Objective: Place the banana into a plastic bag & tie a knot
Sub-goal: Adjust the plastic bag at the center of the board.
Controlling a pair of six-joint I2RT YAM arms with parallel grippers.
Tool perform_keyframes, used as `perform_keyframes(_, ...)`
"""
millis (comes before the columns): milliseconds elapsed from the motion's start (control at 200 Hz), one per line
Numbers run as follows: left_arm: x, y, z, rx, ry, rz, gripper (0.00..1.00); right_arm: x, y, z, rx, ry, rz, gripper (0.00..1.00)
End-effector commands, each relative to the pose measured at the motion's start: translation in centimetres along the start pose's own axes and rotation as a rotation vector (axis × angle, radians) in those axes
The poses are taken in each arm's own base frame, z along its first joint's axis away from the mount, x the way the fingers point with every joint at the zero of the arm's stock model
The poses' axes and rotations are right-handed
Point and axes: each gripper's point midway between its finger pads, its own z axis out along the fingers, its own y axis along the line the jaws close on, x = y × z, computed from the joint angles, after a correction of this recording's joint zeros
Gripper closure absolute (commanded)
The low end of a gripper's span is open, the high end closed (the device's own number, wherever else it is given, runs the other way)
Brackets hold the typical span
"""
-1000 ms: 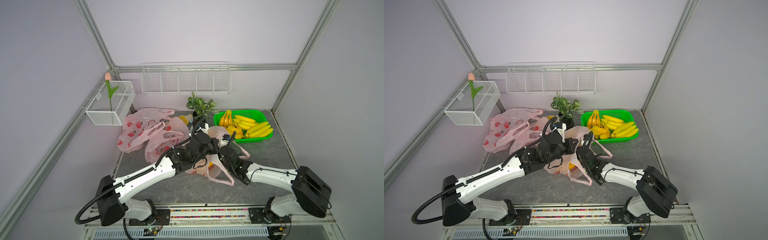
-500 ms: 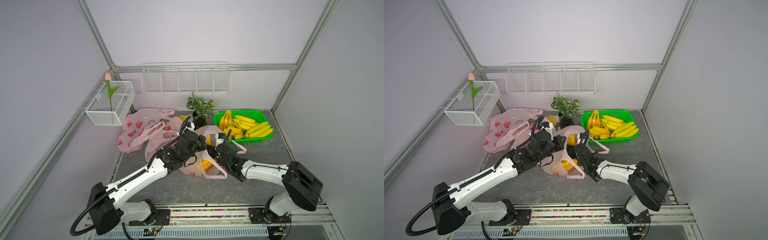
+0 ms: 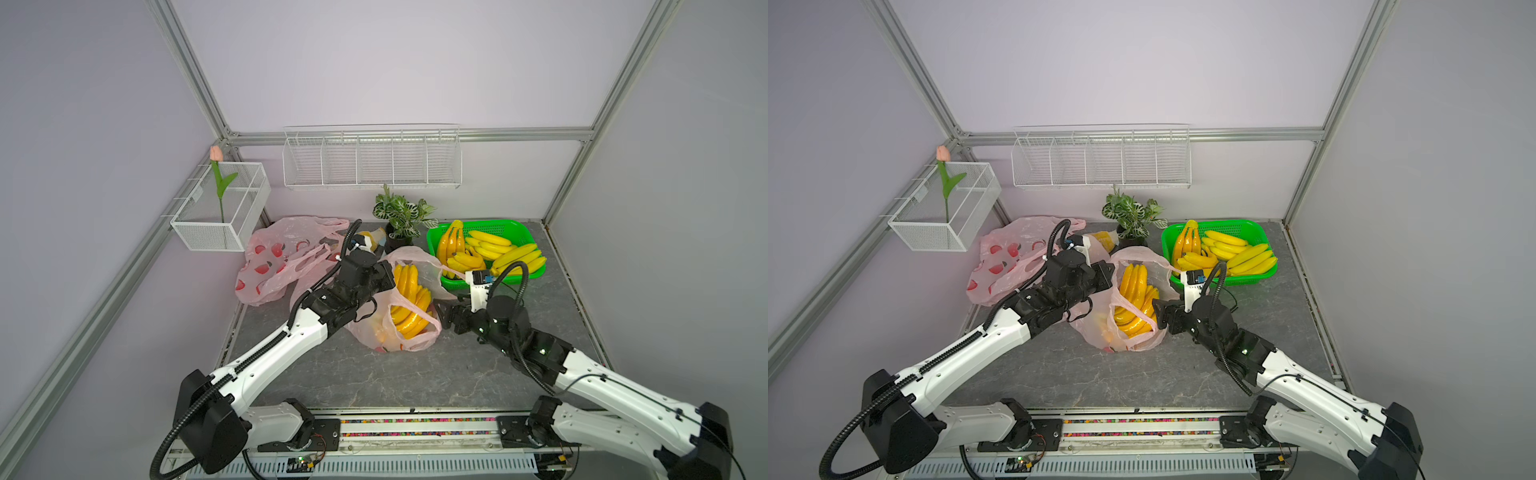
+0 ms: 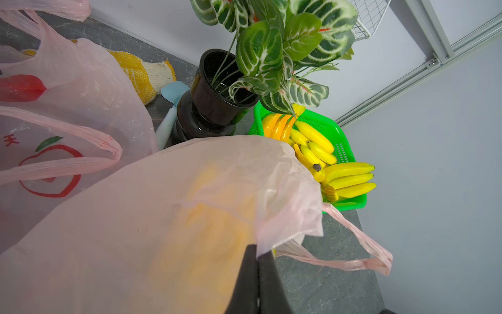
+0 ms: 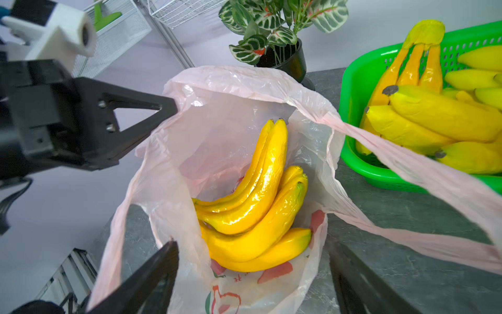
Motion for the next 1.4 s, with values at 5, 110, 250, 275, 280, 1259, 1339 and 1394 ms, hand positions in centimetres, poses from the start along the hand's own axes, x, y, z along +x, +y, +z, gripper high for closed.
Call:
perform_keyframes(5,0.6,1.0,0.6,-0.026,0.021,0.023,1.00,2.1,1.4,-1.1,-0.107,0.082,-0.103,0.16)
perform_keyframes(110,0.8,1.3,0.8,-0.033,0.026,0.019,1.00,1.9,3.0,-2.1,-0.173,0.082,-0.136,0.21)
perform_keyframes(250,0.7,1.4,0.8,-0.042,0.022,0.021,1.00,1.9,4.1,-3.5,-0.205,0.080,-0.192,0.23)
perform_keyframes(275,0.7,1.5,0.8,-0.044,0.021,0.021,1.00,1.8,4.3,-3.7,-0.213,0.078,-0.197,0.23)
perform_keyframes(280,0.7,1.5,0.8,-0.045,0.021,0.021,1.00,1.8,4.3,-3.7,-0.214,0.077,-0.198,0.23)
perform_keyframes(1259,1.0,2.3,1.3,-0.070,0.030,0.031,1.00,1.6,7.8,-2.9,-0.312,0.117,-0.215,0.55)
perform_keyframes(1339,1.2,2.4,1.4,-0.071,0.037,0.031,1.00,1.6,7.9,-2.6,-0.304,0.124,-0.222,0.61)
perform_keyframes(1394,1.2,2.4,1.4,-0.073,0.035,0.029,1.00,1.8,7.8,-2.4,-0.295,0.135,-0.229,0.66)
